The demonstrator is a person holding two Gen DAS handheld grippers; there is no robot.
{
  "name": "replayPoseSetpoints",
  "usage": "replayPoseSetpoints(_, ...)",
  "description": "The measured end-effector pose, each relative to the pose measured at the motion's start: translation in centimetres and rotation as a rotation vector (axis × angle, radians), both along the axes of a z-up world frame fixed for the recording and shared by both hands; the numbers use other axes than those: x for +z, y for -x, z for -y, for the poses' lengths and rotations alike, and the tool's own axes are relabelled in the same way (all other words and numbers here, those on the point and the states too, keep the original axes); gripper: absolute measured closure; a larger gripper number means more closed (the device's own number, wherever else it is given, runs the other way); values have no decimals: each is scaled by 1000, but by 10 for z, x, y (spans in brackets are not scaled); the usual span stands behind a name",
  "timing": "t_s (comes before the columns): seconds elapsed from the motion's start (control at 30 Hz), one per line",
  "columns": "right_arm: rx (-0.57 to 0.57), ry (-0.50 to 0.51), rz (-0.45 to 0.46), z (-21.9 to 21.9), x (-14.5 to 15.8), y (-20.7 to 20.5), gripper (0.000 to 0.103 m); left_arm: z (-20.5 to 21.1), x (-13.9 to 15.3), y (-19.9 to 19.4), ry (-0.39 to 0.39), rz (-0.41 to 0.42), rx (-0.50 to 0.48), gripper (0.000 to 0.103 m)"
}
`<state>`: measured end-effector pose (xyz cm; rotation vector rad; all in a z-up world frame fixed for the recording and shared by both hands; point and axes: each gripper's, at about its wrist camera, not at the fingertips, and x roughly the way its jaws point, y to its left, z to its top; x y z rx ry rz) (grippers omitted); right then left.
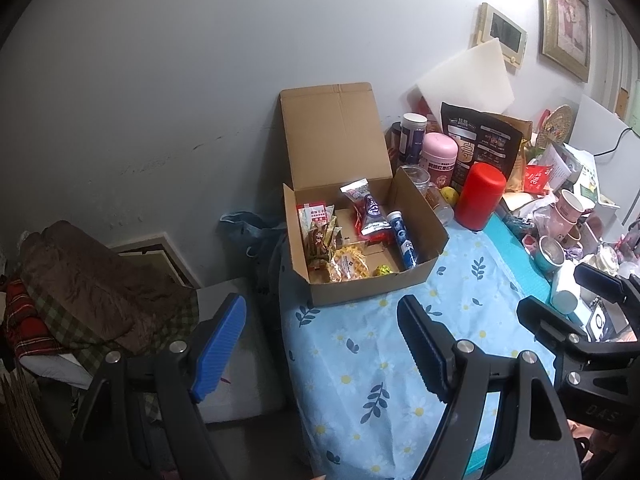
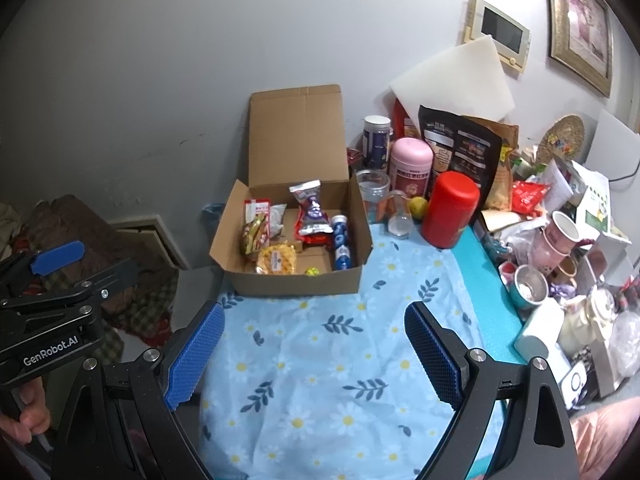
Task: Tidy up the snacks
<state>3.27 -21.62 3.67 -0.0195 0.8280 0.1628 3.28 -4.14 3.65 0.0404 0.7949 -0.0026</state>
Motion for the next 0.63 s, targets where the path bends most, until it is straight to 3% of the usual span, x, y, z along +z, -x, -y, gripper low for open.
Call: replayPoseSetpoints(0.63,-4,1,-22,0,-9,-8,10,0,-7,-10,-15,-32,-7,25)
